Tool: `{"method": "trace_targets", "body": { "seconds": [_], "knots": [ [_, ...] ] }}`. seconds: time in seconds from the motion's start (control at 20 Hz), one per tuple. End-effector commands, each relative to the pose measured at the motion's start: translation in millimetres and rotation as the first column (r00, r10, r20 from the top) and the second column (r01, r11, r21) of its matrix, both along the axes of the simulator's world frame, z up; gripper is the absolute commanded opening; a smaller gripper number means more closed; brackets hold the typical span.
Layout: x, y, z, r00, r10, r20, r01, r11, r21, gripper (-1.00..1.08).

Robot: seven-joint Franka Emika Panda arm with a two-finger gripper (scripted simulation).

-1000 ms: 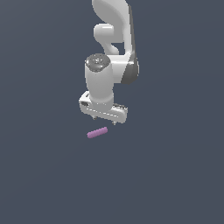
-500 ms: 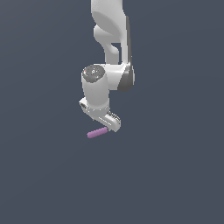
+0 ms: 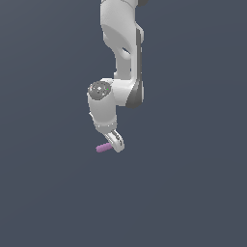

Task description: Pick up the object and move it to a goal position.

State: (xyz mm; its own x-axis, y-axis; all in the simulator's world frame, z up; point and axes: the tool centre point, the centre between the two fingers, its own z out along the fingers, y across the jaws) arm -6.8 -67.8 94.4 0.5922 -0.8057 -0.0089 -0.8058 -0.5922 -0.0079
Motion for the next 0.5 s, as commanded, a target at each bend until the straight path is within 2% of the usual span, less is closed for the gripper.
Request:
{"method": "trace_targets", "body": {
  "seconds": [0.0,0.45],
  "knots": [
    [-1,-4,-7,0.998,-0.07,-0.001,0.07,0.998,-0.003,1.0],
    [-4,-13,-22,0.975,-0.221,-0.001,0.221,0.975,-0.01,1.0]
  ]
}}
